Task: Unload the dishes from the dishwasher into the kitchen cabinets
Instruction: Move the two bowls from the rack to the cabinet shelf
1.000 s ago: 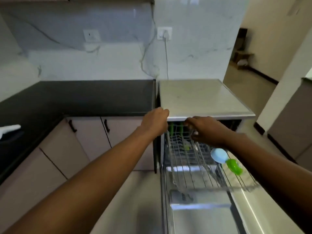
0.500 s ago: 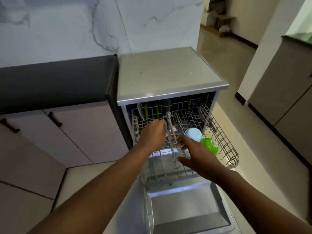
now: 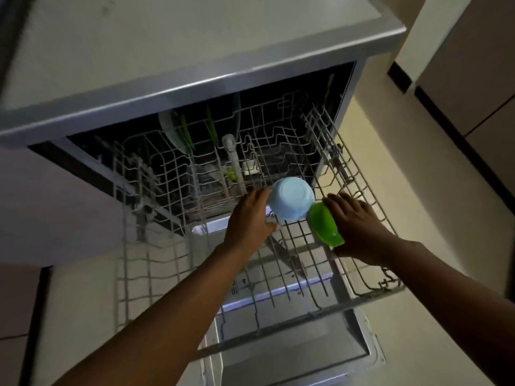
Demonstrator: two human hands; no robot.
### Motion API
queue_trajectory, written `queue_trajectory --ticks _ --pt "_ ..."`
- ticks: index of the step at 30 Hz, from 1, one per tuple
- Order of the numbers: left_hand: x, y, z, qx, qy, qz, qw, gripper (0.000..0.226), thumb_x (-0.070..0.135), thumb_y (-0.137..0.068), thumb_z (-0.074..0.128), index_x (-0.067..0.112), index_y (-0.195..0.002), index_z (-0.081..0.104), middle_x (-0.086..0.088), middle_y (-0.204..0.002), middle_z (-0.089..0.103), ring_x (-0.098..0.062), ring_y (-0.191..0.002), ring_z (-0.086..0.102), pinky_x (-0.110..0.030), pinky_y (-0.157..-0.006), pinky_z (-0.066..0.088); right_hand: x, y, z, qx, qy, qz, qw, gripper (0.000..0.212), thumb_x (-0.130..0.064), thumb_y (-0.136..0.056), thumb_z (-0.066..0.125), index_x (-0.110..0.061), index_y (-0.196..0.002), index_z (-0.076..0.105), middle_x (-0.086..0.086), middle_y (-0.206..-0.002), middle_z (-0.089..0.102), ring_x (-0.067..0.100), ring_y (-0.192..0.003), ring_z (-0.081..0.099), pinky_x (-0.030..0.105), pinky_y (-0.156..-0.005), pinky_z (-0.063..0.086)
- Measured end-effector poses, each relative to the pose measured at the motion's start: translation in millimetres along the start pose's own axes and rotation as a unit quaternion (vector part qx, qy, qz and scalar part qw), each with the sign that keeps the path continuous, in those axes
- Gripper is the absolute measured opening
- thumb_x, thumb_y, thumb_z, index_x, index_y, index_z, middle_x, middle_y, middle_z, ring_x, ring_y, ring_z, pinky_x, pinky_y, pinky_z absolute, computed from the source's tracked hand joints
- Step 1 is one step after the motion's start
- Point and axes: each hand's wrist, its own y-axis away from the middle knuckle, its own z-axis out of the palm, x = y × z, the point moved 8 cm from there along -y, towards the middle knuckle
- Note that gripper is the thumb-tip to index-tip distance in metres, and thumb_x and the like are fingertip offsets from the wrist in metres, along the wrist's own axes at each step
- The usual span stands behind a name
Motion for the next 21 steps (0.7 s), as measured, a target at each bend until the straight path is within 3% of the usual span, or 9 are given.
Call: queue_trajectory --ticks 3,6,8,11,13,16,18,21 --pt "8.9 -25.5 13.8 0.002 0.003 0.030 1.000 0.084 0.016 -0.073 0.079 0.012 -0.144 0.036 -0.009 -0.149 0.037 -0.029 -0.137 0.035 -0.041 -0.110 0.034 8.6 -11.2 13.3 -0.009 0.148 -0.018 0.989 0.108 -0.045 -0.080 0.067 -0.002 -0.151 -0.002 0.020 -0.159 0.006 0.038 -0.146 -0.010 0.046 -0.117 -0.007" --pt "19.4 -45.8 24.7 -0.013 -0.023 0.062 0.998 0.099 0.024 -0.067 0.084 0.010 -0.148 0.029 -0.010 -0.154 0.029 -0.029 -0.142 0.027 -0.040 -0.113 0.026 9.3 -22.7 29.8 -0.020 0.196 -0.023 0.980 0.120 -0.049 -0.058 0.084 0.001 -0.148 0.022 0.026 -0.150 0.030 0.040 -0.144 0.014 0.045 -0.113 -0.018" --pt "23.5 -54.5 31.8 -0.036 -0.050 0.076 0.995 0.110 0.030 -0.062 0.087 0.012 -0.150 0.023 -0.008 -0.156 0.024 -0.028 -0.143 0.023 -0.041 -0.114 0.025 7.5 -28.1 29.6 -0.021 0.202 -0.020 0.979 0.121 -0.050 -0.052 0.086 -0.001 -0.147 0.028 0.025 -0.144 0.041 0.041 -0.141 0.024 0.046 -0.115 -0.006" --pt "24.2 -64.8 46.6 -0.088 -0.098 0.101 0.986 0.119 0.037 -0.059 0.088 0.016 -0.151 0.016 -0.006 -0.159 0.014 -0.026 -0.146 0.014 -0.041 -0.117 0.020 4.6 -29.5 23.7 0.019 0.164 -0.029 0.986 0.107 -0.051 -0.077 0.069 -0.009 -0.151 0.005 0.020 -0.153 0.026 0.038 -0.145 0.008 0.047 -0.117 0.002" --pt "24.2 -70.2 53.9 -0.110 -0.121 0.115 0.980 0.121 0.040 -0.058 0.088 0.019 -0.152 0.014 -0.005 -0.160 0.009 -0.026 -0.147 0.010 -0.040 -0.116 0.017 4.6 -28.5 20.2 0.020 0.149 -0.030 0.988 0.104 -0.052 -0.076 0.068 -0.013 -0.152 0.009 0.019 -0.153 0.027 0.037 -0.145 0.009 0.050 -0.117 0.005" --pt "26.9 -76.1 60.5 -0.127 -0.143 0.130 0.973 0.120 0.036 -0.057 0.088 0.024 -0.151 0.016 -0.004 -0.158 0.012 -0.027 -0.144 0.012 -0.042 -0.112 0.027 4.6 -17.7 18.9 -0.018 0.103 -0.022 0.994 0.113 -0.056 -0.045 0.084 -0.012 -0.140 0.042 0.023 -0.130 0.052 0.044 -0.129 0.040 0.057 -0.105 0.032" --pt "30.1 -76.4 58.9 -0.126 -0.118 0.132 0.976 0.117 0.033 -0.054 0.090 0.024 -0.150 0.023 -0.003 -0.152 0.021 -0.028 -0.140 0.022 -0.043 -0.105 0.037 4.2 -6.8 10.7 0.023 0.038 -0.016 0.999 0.115 -0.055 -0.031 0.087 -0.013 -0.132 0.049 0.020 -0.117 0.058 0.040 -0.111 0.055 0.055 -0.092 0.046" --pt "32.2 -71.4 42.1 -0.080 -0.057 0.118 0.988 0.114 0.032 -0.052 0.090 0.022 -0.147 0.029 -0.004 -0.145 0.030 -0.030 -0.132 0.032 -0.046 -0.101 0.041 -6.0 13.3 -4.3 0.049 -0.060 -0.024 0.997 0.108 -0.044 -0.053 0.085 -0.015 -0.143 0.034 0.015 -0.129 0.041 0.029 -0.111 0.051 0.041 -0.092 0.049"
